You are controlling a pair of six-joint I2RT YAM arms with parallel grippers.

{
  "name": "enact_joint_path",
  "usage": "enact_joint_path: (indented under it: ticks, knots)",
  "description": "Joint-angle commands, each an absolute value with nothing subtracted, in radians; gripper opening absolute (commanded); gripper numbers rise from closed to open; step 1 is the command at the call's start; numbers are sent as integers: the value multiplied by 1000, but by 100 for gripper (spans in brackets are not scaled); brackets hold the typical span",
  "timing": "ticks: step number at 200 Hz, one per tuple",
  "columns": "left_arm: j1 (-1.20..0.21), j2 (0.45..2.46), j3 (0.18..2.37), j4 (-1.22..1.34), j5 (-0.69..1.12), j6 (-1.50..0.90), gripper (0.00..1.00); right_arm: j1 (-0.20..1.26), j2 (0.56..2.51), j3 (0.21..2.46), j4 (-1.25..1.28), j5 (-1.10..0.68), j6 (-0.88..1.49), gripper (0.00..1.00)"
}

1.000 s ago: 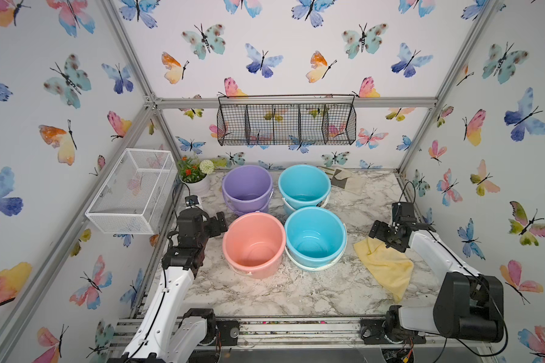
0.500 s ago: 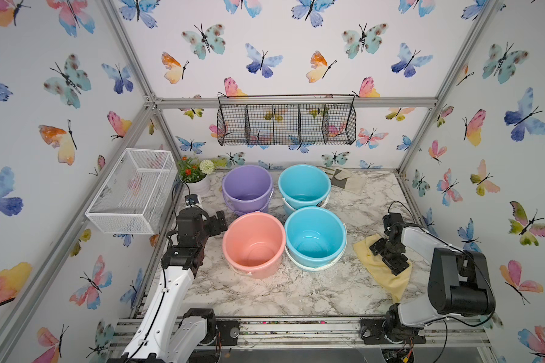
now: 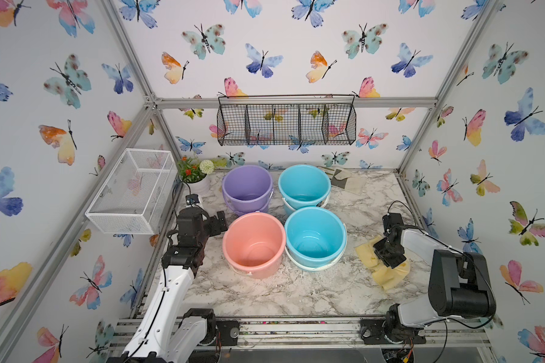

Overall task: Wipe the inside of the bucket with a cloth
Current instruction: Pick up the cleaning item at the center of the board, then move the bucket to the center of the board.

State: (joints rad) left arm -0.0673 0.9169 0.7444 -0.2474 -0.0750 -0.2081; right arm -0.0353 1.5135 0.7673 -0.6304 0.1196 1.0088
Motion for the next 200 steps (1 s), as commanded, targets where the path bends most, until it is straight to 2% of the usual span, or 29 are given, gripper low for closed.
enact_joint_path:
  ticks: [1,28,47,112,135,167,200]
  knots:
    - [-69,931,788,-278,5,-204,98,-40,1544,728,-662,122,998,19]
    - [-81,980,866,-355,100,-212,98,-39,1487,762,-678,137,956,6]
    - [-113,1020,948,-430,121,-216,98,-40,1444,788,-681,132,916,2]
    - [-302,1123,1137,-637,272,-278,99,-40,1370,913,-714,153,821,2]
    - [-381,1147,1158,-757,143,-291,97,-39,1375,931,-722,157,807,2]
    - [-361,1114,1156,-886,-71,-305,96,-40,1367,931,-724,152,793,2]
    - [-203,1082,1110,-894,22,-235,83,-41,1371,936,-724,153,781,2]
